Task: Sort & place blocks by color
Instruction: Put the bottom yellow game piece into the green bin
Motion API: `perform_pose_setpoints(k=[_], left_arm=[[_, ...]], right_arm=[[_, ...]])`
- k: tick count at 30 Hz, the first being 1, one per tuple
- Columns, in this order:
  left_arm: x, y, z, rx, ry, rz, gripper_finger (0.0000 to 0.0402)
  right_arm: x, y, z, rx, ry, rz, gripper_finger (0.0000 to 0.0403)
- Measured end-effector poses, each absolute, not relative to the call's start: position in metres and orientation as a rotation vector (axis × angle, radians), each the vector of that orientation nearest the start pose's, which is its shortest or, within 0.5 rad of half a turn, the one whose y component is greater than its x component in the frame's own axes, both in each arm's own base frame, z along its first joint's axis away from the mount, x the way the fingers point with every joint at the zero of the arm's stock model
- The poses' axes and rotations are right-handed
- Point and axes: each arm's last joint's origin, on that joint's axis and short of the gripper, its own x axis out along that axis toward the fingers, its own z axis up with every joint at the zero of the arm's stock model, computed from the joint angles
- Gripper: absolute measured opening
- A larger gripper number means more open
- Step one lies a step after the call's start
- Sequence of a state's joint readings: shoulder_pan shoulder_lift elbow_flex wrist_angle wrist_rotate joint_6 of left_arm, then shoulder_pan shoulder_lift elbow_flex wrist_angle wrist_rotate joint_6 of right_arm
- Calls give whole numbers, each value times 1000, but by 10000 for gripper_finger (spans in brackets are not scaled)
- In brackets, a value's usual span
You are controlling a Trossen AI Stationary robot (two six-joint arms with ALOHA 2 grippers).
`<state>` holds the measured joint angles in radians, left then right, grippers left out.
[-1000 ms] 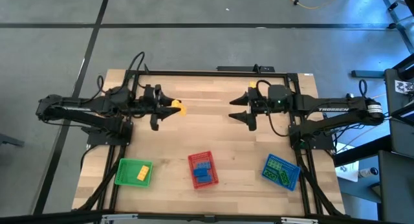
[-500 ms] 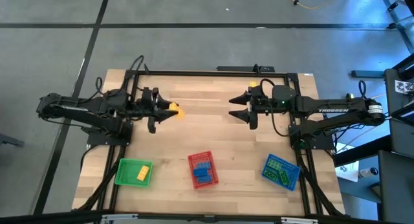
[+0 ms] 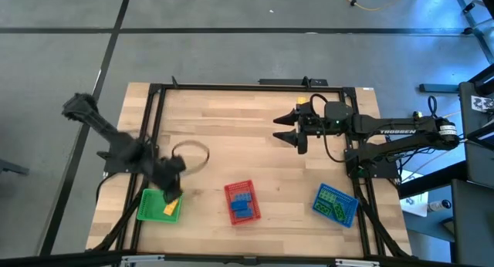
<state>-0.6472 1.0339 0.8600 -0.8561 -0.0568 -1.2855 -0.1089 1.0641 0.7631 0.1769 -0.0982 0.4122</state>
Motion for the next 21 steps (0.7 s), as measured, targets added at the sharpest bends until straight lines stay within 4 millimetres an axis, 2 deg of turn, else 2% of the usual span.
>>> perform_pose_setpoints(k=[4, 8, 12, 16, 21], left_arm=[[136, -143, 240, -866, 1265, 282, 129], [122, -162, 217, -928, 1382, 466, 129], [107, -162, 194, -961, 1468, 667, 129], [105, -159, 181, -989, 1449, 702, 129], [109, -156, 179, -1013, 1423, 707, 129]], right_arm=[[238, -23, 306, 425, 127, -37, 319], [238, -23, 306, 422, 130, -38, 319], [238, -23, 306, 398, 132, -37, 319], [238, -23, 306, 398, 133, -37, 319], [238, -23, 306, 398, 135, -37, 319]])
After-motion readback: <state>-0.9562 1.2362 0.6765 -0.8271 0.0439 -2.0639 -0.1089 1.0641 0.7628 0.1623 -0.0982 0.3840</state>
